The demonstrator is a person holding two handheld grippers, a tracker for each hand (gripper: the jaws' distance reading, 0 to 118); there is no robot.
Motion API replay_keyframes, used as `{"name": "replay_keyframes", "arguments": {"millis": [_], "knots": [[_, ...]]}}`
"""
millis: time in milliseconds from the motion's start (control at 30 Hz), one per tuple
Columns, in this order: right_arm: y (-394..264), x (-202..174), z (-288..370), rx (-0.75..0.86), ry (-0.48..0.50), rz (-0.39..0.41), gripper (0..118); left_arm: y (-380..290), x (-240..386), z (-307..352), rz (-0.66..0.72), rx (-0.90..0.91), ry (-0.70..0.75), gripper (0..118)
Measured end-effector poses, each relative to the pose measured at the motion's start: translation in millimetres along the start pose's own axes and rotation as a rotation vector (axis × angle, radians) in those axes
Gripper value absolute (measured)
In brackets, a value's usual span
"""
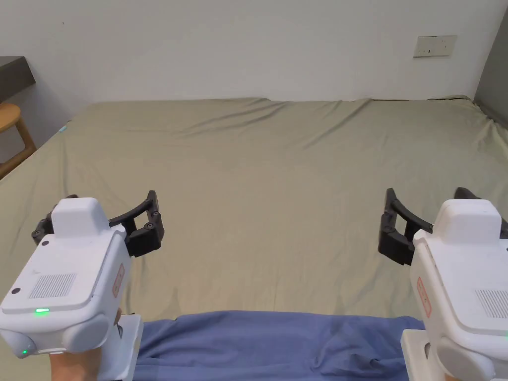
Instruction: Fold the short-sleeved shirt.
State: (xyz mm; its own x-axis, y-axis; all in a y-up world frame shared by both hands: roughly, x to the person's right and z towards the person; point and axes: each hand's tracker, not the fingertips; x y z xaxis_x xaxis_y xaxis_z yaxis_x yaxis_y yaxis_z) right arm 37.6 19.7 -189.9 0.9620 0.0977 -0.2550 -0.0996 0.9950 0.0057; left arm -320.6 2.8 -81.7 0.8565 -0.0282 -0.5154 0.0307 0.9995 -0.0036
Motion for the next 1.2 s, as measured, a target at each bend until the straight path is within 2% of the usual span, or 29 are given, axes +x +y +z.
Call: {"name": "replay_keyframes", "arguments": {"millis": [67, 100, 233, 367, 467, 600, 733, 767, 967, 1067, 1100, 1133, 1167, 1200], "knots": [[-1, -1, 0, 0.012, 0.008, -0.004, 22, -2, 1, 3, 0.014, 0.013, -0.022, 10], [-1, -2, 0, 0.018, 0.005, -0.001, 2, -2, 2, 3, 0.016, 0.007, -0.023, 0], [0, -4, -1, 0.026, 0.001, 0.034, 1, -7, -3, 3, 0.033, -0.007, -0.045, 0], [-2, -6, -4, 0.019, 0.003, 0.032, 1, -9, -7, 1, 0.023, -0.025, -0.053, 0], [-4, -9, -7, 0.013, 0.008, 0.038, 1, -14, -19, -5, 0.031, -0.112, -0.089, 0], [-6, -14, -10, 0.003, 0.021, 0.038, 1, -31, -54, -24, 0.187, -0.319, -0.155, 0], [-12, -20, -16, -0.018, 0.035, 0.052, 1, -74, -107, -53, 0.403, -0.636, -0.283, 0], [-14, -22, -17, -0.027, 0.038, 0.052, 1, -83, -119, -54, 0.461, -0.695, -0.245, 0], [-28, -32, -27, -0.075, 0.077, 0.041, 1, -153, -183, -60, 0.595, -0.937, -0.281, 0], [-33, -38, -32, -0.099, 0.086, 0.054, 1, -172, -195, -56, 0.556, -0.985, -0.212, 4], [-35, -40, -33, -0.105, 0.088, 0.058, 1, -177, -199, -56, 0.558, -0.993, -0.182, 10], [-37, -43, -34, -0.113, 0.094, 0.063, 1, -182, -203, -57, 0.562, -0.987, -0.198, 24], [-39, -45, -36, -0.12, 0.098, 0.069, 1, -197, -218, -65, 0.576, -0.998, -0.207, 44], [-41, -47, -37, -0.124, 0.105, 0.072, 1, -203, -222, -68, 0.629, -1.01, -0.225, 75]]}}
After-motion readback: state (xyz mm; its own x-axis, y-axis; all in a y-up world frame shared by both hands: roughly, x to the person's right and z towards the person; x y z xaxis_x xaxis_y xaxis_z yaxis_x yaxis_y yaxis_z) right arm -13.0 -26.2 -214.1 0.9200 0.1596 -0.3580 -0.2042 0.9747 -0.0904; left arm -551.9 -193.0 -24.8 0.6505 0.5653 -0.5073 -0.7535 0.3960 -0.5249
